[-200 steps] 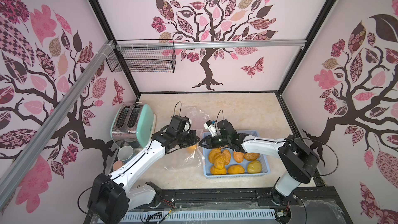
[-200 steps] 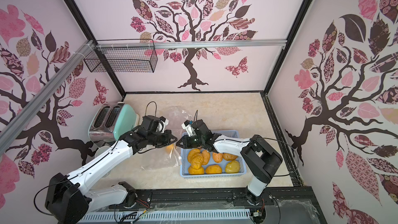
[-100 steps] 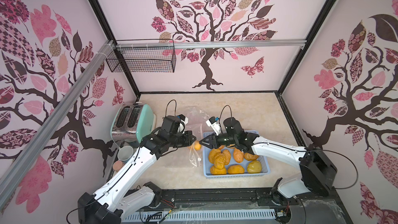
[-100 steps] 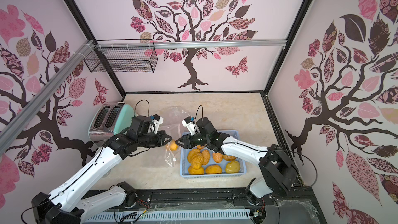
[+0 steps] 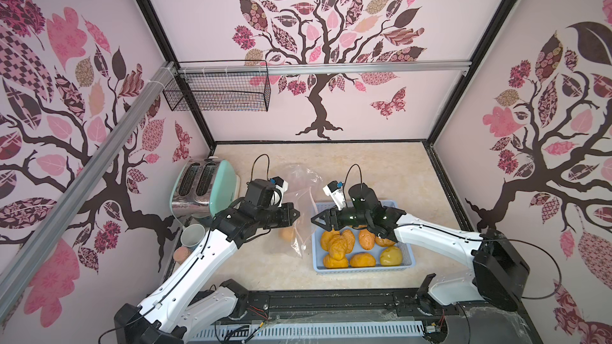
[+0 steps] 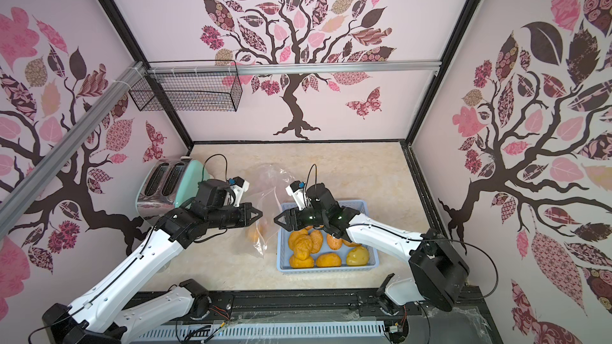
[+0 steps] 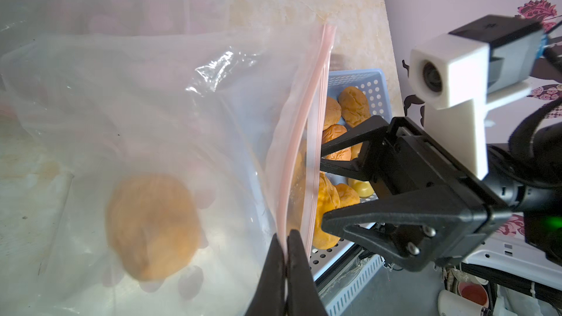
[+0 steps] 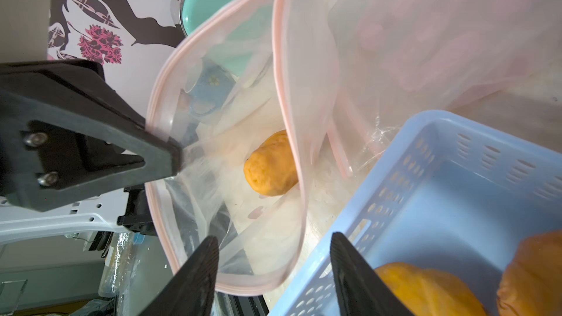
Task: Put the potatoes into a zipper bag and zip it
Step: Place the potato into the zipper food storage bag, then adjust the zipper food storage bag at the center of the board.
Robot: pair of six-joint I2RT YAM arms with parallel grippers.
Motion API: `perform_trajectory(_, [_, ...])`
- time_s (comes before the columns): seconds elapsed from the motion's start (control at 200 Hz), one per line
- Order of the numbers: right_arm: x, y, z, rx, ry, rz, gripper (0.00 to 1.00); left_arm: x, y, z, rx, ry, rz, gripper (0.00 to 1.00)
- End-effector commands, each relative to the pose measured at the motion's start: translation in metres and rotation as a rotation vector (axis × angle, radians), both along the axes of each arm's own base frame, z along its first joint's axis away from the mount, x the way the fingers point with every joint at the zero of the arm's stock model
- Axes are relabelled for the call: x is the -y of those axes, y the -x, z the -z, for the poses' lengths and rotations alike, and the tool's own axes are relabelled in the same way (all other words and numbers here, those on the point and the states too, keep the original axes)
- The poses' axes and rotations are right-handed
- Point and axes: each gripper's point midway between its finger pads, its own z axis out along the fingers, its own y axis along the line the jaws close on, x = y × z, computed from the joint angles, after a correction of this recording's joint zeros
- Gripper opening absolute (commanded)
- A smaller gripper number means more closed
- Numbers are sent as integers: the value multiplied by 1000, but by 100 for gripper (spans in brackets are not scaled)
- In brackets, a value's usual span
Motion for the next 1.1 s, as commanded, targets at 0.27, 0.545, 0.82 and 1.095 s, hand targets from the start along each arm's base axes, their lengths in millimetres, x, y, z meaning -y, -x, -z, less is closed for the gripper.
perform_trajectory(0.27, [-26, 6, 7, -94, -3, -61, 16, -15, -13, 8, 33, -112, -47, 0])
perform_trajectory(0.545, [5, -13, 12, -1, 206, 72, 1, -81, -33, -13, 132, -488, -213, 0])
perform_trajectory(0.82, [9, -22, 23, 20, 272, 96, 3, -83, -21, -31, 179, -459, -186, 0])
perform_trajectory(1.095, [4, -6, -9, 67, 156, 17, 62, -65, -27, -7, 151, -405, -140, 0])
